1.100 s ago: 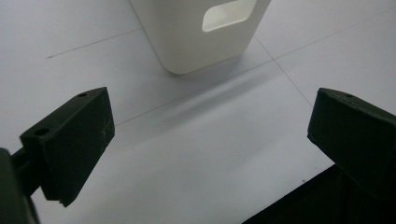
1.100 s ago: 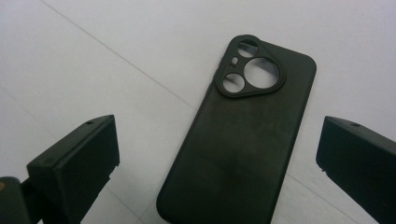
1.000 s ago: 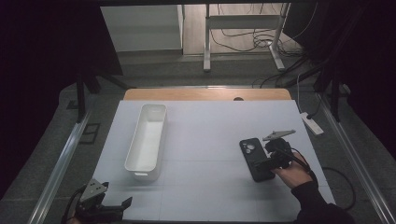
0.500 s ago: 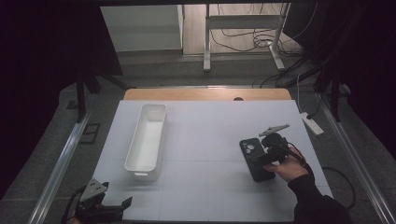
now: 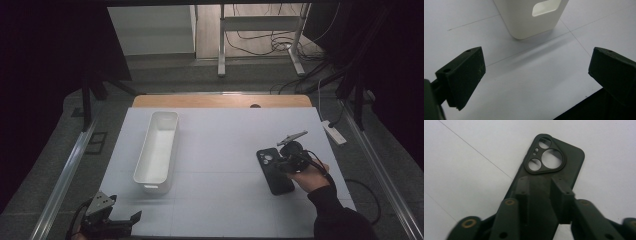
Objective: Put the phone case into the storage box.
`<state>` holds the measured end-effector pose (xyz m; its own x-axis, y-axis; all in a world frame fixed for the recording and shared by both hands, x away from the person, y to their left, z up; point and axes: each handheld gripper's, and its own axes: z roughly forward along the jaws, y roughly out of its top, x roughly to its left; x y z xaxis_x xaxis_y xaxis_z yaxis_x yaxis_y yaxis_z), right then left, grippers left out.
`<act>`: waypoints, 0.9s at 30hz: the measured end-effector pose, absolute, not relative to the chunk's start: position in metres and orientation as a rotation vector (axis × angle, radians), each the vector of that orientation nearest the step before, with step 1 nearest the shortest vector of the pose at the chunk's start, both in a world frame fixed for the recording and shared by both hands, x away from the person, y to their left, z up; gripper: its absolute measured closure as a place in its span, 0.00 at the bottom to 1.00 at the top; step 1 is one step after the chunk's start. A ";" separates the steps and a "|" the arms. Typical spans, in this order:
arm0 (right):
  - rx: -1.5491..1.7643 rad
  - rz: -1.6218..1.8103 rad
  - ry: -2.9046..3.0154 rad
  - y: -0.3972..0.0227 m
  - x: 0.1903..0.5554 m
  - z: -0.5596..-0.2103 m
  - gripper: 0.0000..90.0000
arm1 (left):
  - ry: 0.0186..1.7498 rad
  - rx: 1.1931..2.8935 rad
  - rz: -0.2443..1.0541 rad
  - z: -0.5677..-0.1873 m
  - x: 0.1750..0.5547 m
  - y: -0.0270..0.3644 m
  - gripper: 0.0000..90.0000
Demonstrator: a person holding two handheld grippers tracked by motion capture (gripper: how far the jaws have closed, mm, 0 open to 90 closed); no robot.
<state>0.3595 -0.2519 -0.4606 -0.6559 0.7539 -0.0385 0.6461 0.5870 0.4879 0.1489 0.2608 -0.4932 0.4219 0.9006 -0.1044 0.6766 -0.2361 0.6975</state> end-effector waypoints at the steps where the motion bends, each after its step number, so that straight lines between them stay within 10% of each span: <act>1: 1.157 0.644 2.583 -0.252 0.359 -0.461 0.85 | 1.329 1.998 0.421 -0.493 0.149 0.261 0.02; 5: 1.152 0.624 2.608 -0.250 0.360 -0.462 1.00 | 1.328 2.001 0.421 -0.493 0.149 0.261 0.02; 27: 1.111 0.640 2.686 -0.238 0.353 -0.474 1.00 | 1.329 2.001 0.420 -0.493 0.149 0.260 0.02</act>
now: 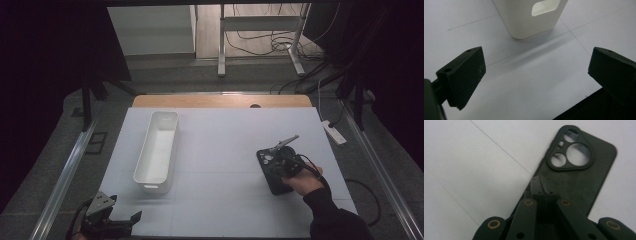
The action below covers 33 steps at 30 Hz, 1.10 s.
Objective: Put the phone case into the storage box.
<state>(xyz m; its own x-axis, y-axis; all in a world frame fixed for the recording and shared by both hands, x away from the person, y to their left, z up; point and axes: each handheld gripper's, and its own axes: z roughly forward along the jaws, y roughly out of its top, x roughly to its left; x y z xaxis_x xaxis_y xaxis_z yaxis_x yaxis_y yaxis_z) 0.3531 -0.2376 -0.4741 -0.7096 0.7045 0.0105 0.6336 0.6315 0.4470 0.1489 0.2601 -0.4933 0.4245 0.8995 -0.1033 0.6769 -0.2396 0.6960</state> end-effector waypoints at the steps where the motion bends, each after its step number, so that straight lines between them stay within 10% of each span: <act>1: 1.115 0.638 2.692 -0.236 0.352 -0.476 1.00 | 1.326 2.004 0.421 -0.493 0.149 0.260 0.02; 33: 1.073 0.589 2.790 -0.220 0.344 -0.496 1.00 | 1.327 2.010 0.425 -0.493 0.149 0.260 0.03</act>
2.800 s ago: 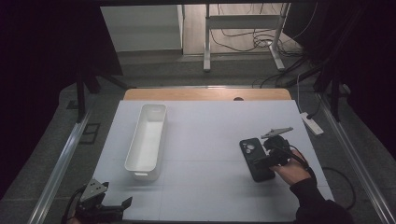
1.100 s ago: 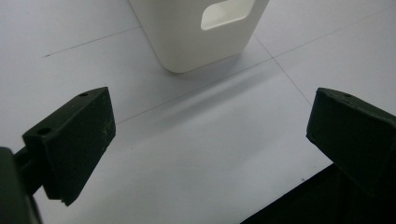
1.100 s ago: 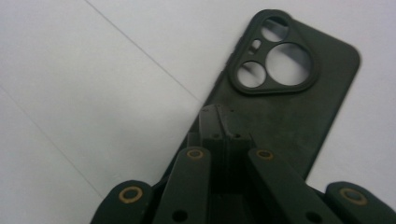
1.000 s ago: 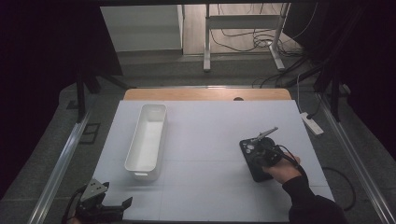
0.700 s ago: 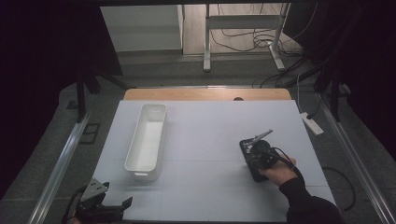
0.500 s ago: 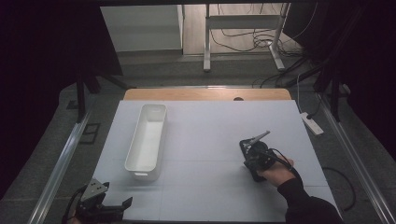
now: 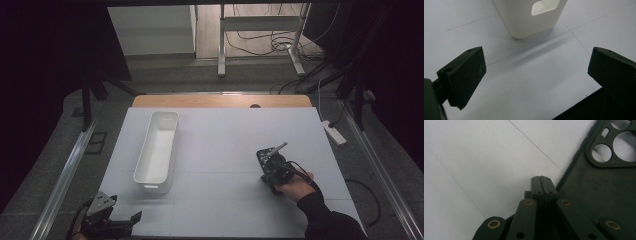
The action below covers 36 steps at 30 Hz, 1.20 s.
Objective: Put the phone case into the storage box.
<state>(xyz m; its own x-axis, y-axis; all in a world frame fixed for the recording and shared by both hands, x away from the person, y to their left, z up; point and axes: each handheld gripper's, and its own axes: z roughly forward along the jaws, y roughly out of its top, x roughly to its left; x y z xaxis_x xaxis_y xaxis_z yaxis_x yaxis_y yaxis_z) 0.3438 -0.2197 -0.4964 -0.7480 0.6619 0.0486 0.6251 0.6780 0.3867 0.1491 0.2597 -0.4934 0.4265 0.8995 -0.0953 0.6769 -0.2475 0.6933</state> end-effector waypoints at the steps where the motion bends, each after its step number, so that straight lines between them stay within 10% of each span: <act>1: 1.079 0.587 2.784 -0.221 0.344 -0.496 1.00 | 1.327 2.010 0.425 -0.493 0.149 0.260 0.03; 36: 1.109 0.633 2.717 -0.239 0.343 -0.486 0.99 | 1.329 2.013 0.424 -0.493 0.149 0.259 0.03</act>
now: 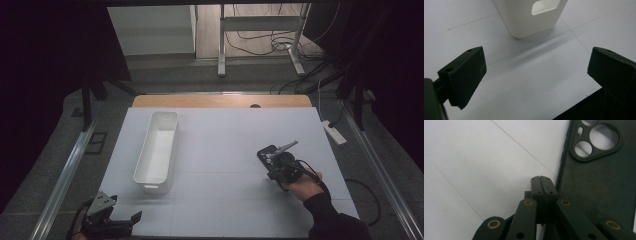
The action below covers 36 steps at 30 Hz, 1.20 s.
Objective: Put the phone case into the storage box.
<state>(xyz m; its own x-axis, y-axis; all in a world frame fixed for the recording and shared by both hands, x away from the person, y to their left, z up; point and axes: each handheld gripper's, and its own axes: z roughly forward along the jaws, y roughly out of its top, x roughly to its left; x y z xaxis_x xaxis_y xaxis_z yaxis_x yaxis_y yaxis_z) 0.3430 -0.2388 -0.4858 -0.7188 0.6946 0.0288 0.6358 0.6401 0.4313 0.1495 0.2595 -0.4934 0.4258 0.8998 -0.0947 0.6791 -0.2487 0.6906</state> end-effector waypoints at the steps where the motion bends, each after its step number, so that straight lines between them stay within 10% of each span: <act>1: 1.109 0.633 2.717 -0.239 0.343 -0.486 0.99 | 1.329 2.014 0.424 -0.493 0.149 0.259 0.03; 36: 1.103 0.673 2.554 -0.239 0.347 -0.465 0.22 | 1.340 2.013 0.417 -0.494 0.150 0.260 0.04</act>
<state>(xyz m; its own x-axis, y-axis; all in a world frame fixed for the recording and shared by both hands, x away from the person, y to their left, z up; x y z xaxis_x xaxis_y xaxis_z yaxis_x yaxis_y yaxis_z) 0.3472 -0.2392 -0.4649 -0.6699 0.7393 -0.0684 0.6097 0.6003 0.5175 0.1502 0.2595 -0.4938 0.4199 0.9021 -0.0995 0.6862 -0.2438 0.6853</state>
